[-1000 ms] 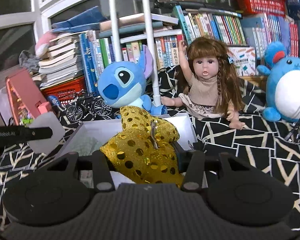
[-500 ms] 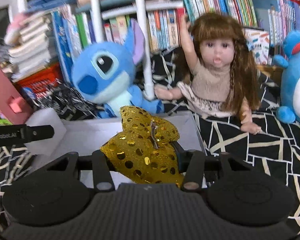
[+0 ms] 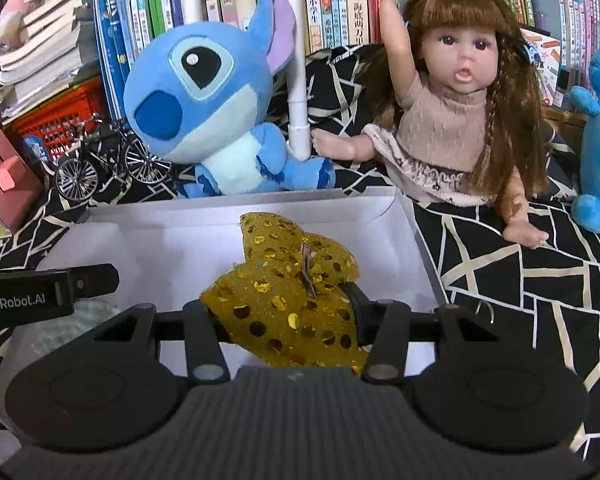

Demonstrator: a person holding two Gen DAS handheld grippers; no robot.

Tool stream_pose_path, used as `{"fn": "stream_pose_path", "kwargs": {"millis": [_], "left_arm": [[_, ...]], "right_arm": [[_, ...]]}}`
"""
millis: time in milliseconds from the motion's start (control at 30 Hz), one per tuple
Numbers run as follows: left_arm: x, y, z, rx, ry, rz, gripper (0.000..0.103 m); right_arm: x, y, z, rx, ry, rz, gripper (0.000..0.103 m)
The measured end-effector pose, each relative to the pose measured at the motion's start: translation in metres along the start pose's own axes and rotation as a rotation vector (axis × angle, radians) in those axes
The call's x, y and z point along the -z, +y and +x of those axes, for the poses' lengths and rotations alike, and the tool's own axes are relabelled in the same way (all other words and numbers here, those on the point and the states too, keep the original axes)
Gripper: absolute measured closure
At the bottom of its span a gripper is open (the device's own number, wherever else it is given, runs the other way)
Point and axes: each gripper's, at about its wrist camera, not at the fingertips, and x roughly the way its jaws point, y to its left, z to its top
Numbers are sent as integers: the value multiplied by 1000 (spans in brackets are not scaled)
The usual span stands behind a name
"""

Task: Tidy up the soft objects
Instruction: 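Carry the gold sequin pillow into the box with right tool while left tool sets the sponge inside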

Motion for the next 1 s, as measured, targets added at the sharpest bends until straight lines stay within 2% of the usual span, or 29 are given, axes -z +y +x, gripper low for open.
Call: {"fn": "stream_pose_path", "kwargs": {"millis": [833,933,967,1000], "left_arm": [[8,-2,10,16,32,-6,51],[8,-2,10,15,31,-8,51],[8,-2,9,15,30,-7,49],[8,-2,9,14,29,-7,47]], "right_arm": [[8,-2,9,3,29,1,47],[8,-2,6,0,25,3,41],[8,-2,5,-1,22,4,36],[8,-3,3,-5,19,6,36]]}}
